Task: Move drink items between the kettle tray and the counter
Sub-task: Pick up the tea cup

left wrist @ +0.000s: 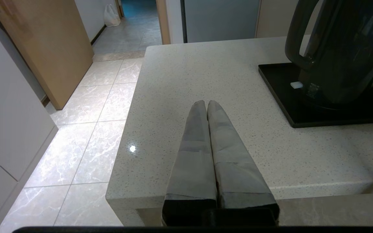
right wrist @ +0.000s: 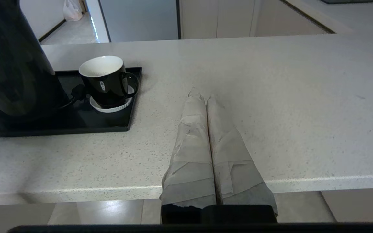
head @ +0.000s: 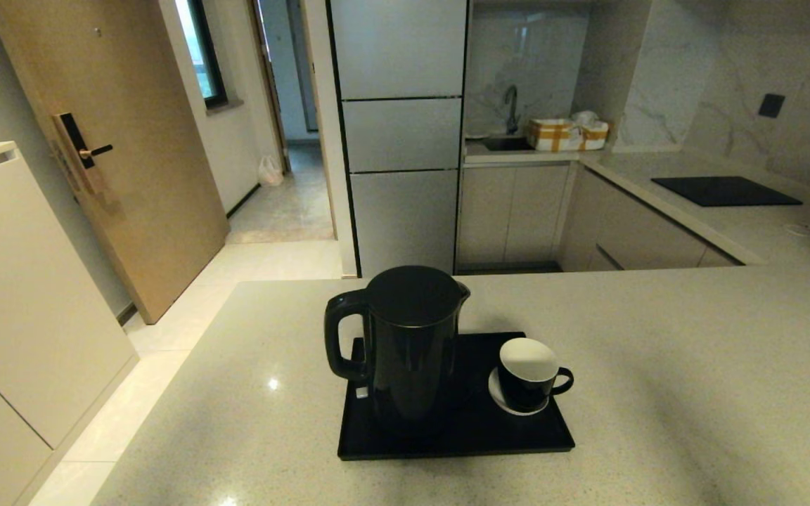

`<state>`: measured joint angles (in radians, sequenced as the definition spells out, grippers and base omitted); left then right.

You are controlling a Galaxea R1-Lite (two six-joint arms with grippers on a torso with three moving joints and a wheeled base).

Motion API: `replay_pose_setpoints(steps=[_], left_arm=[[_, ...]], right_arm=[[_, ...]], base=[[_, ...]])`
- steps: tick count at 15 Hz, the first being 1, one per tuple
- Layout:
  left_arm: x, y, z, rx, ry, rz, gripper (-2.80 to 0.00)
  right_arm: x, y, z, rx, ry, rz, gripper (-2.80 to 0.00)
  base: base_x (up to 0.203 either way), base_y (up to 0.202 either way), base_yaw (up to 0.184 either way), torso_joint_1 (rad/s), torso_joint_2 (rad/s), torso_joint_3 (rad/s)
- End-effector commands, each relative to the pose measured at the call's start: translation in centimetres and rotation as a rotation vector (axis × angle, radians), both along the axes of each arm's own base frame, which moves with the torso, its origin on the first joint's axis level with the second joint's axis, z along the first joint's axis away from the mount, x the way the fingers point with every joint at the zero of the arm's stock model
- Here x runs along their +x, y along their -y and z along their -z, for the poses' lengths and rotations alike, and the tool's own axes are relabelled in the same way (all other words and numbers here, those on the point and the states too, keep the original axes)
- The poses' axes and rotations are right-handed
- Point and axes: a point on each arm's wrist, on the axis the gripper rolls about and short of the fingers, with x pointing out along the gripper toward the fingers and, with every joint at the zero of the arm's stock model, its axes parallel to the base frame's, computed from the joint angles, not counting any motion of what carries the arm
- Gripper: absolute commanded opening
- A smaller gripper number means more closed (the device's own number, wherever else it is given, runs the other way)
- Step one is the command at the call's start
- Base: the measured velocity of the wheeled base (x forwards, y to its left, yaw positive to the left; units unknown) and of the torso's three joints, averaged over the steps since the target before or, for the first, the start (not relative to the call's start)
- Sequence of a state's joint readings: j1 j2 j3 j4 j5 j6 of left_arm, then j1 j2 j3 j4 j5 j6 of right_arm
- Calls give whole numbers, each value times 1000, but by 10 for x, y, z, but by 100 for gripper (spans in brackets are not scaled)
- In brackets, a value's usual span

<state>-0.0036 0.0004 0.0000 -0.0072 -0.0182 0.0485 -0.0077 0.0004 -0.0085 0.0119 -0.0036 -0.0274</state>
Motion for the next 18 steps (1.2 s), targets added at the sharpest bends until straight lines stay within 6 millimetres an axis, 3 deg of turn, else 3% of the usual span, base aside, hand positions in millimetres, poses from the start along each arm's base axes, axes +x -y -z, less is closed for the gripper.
replay_pose_setpoints(steps=[1,3,4,7,8,9,11,12,15,17,18], left_arm=[[0,0,0,1,1,0,-280],[0,0,0,1,1,0,-280],[0,0,0,1,2,0,-280],[0,0,0,1,1,0,-280],[0,0,0,1,2,0,-280],[0,0,0,1,1,0,-280],[0,0,0,1,1,0,-280],[0,0,0,1,1,0,-280],[0,0,0,1,1,1,-280],[0,0,0,1,1,1,-280],[0,0,0,-1,1,0,-280]], right_arm=[[-1,0,0,30,-4,8,-280],[-5,0,-27,39,20,20,-280],[-9,0,-56,74,46,20,-280],[-17,0,-176,219,124,-22,-280],[-6,0,-203,258,44,-66,-280],[8,-2,-215,292,-100,-128,-280],[43,-6,-211,351,-438,-211,-280],[63,-8,-197,370,-610,-230,-280],[111,-12,-131,319,-1002,-259,-280],[132,-15,-94,262,-1067,-299,-280],[142,-17,-80,232,-1001,-323,-280]], base=[[0,0,0,0,0,0],[0,0,0,0,0,0],[0,0,0,0,0,0],[0,0,0,0,0,0],[0,0,0,0,0,0],[0,0,0,0,0,0],[0,0,0,0,0,0],[0,0,0,0,0,0],[0,0,0,0,0,0],[0,0,0,0,0,0],[0,0,0,0,0,0]])
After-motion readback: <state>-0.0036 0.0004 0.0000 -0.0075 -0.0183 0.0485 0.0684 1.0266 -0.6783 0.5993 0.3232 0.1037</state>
